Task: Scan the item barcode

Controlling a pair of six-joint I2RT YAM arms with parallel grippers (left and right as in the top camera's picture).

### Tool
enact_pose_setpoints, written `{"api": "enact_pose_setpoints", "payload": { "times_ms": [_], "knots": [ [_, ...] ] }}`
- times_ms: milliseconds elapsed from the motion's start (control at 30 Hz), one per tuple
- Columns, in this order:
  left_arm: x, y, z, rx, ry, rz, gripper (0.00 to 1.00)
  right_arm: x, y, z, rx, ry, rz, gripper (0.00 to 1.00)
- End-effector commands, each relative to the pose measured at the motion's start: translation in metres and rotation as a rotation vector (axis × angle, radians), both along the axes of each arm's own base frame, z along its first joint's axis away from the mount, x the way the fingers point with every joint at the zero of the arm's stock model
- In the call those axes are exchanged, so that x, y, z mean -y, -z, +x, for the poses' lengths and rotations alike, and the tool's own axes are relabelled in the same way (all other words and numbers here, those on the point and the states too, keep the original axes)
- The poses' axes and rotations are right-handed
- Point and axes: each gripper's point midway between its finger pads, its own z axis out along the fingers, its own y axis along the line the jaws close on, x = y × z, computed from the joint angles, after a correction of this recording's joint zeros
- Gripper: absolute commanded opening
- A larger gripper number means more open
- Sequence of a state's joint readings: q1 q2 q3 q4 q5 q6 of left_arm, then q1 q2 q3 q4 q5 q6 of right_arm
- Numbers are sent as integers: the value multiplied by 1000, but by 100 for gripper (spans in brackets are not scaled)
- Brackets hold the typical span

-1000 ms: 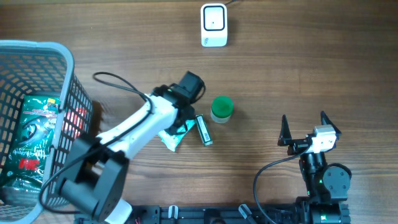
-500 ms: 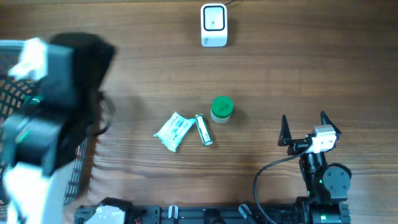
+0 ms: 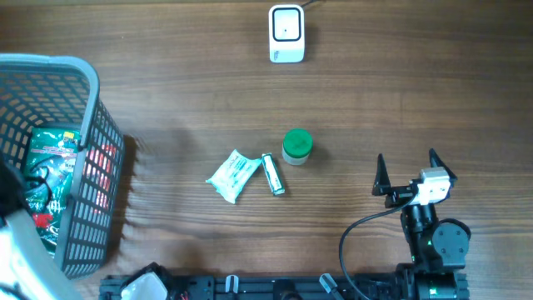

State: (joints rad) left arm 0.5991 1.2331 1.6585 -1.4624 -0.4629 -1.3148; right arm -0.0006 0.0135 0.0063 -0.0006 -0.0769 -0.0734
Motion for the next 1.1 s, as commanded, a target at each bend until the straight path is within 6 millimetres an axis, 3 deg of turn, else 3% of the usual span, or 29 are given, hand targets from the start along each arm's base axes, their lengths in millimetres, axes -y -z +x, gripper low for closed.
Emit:
{"api": "enact_pose_setpoints", "payload": {
  "times_ms": [0,133,333,533,800,1000,1067],
  "knots": [
    [-14,50,38,-78,137,-193,100,1,-1,0,8,6,-6,100],
    [-27,96,81,-127,321,-327,100,1,-1,0,8,6,-5,100],
    [-34,151,106,-244,494,-441,100,1,-1,0,8,6,-6,100],
    [-13,191,142,-146,765,-529,100,1,-1,0,8,6,-5,100],
    [17,272,125,-178,759,-608,100,1,-1,0,8,6,-5,100],
    [26,299,114,-170,707,-633,99,1,-1,0,8,6,-5,100],
    [25,300,114,-169,708,-631,81,1,-1,0,8,6,-6,100]
  ]
}}
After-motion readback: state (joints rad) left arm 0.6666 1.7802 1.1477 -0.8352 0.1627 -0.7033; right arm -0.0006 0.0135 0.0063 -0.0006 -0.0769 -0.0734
